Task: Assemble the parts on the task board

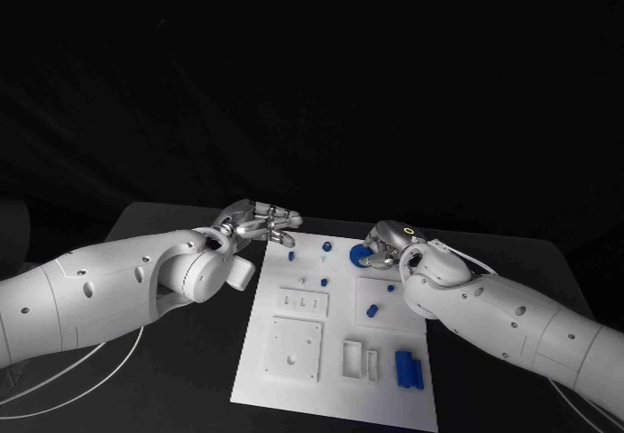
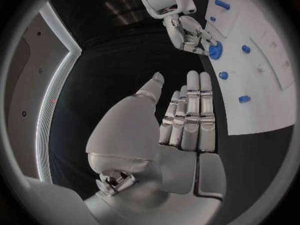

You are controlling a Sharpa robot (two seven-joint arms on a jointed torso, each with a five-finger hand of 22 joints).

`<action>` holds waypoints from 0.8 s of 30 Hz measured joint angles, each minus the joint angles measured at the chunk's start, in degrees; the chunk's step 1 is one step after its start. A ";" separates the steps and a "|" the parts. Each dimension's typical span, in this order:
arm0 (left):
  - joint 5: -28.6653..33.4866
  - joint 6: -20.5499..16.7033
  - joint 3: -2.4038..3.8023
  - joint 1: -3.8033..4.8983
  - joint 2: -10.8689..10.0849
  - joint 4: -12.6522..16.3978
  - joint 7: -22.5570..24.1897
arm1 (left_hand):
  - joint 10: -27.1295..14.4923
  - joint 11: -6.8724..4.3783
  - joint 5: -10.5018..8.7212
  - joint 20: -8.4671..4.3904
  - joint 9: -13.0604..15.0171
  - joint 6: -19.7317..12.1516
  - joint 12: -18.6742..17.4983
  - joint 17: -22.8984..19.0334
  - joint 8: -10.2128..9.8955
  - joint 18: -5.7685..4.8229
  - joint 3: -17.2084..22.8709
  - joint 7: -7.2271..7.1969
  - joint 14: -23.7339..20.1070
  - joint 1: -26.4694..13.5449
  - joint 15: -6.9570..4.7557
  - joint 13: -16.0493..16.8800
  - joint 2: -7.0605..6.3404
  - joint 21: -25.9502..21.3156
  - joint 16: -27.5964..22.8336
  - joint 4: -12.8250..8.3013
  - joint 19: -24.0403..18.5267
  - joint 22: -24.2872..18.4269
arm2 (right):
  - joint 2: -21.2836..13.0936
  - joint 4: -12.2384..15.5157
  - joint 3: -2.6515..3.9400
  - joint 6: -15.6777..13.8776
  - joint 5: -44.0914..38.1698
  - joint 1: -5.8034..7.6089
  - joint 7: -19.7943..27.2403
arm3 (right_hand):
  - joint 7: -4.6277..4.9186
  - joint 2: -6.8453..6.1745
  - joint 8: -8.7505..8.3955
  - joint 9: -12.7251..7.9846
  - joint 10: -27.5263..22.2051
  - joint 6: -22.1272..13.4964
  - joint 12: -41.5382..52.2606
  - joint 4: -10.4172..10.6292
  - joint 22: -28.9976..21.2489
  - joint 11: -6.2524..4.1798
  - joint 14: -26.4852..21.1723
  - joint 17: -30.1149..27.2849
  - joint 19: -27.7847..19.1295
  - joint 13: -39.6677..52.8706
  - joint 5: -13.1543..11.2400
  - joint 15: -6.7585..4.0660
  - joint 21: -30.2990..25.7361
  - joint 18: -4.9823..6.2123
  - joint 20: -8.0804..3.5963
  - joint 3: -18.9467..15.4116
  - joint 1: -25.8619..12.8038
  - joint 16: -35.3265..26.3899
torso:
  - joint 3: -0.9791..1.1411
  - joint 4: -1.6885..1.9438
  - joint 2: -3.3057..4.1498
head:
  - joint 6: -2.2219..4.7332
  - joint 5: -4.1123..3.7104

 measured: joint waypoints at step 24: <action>0.00 -0.41 0.02 0.00 -0.34 -0.01 0.00 | 0.00 0.00 0.00 0.00 0.00 0.00 0.00 0.01 0.00 0.00 0.22 0.00 0.00 0.23 0.00 0.00 0.23 0.23 0.23 -0.22 0.00 0.19 | 4.35 3.34 -0.10 -5.65 -0.65 0.02 0.14 | -0.09 0.19 -0.24 0.06 0.09 0.26 0.00 -0.06 -0.06 0.09 -0.22 -0.24 0.00 0.00 -0.72 -0.20 -0.19 0.00 0.00 -0.08 0.22 0.00 | -0.01 -0.10 0.09 | 0.24 -0.02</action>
